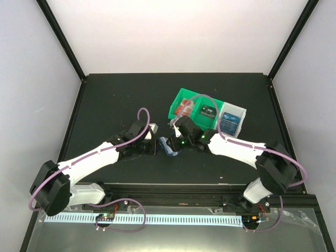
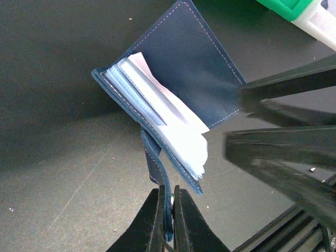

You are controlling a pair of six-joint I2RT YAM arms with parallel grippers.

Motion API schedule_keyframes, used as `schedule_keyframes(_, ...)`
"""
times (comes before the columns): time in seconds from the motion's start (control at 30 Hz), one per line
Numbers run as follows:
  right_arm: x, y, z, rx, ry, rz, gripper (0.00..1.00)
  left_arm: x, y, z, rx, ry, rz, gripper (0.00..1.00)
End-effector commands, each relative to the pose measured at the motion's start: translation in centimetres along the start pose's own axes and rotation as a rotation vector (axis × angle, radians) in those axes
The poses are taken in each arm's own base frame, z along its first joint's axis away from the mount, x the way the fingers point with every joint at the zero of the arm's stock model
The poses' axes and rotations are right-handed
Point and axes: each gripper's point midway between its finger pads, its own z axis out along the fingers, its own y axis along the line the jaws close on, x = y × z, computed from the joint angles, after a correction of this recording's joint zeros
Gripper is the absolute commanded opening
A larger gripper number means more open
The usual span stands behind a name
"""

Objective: Put the credit cards into the card holder
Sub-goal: Open the card holder at the center of the board.

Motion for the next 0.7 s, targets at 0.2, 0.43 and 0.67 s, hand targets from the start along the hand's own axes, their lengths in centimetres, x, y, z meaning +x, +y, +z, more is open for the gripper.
schedule_keyframes(0.2, 3.2, -1.7, 3.9, 0.061, 0.145, 0.001, 0.43, -1.0, -0.7, -0.4, 0.009, -0.015, 0.013, 0.02)
schedule_keyframes(0.43, 4.2, -2.5, 4.9, 0.087, 0.186, -0.003, 0.46, -1.0, -0.7, -0.4, 0.01, -0.016, 0.013, 0.02)
schedule_keyframes(0.67, 4.2, -4.6, 4.9, 0.224, 0.18, -0.004, 0.48, -1.1, -0.7, -0.5, 0.007, -0.016, 0.011, 0.01)
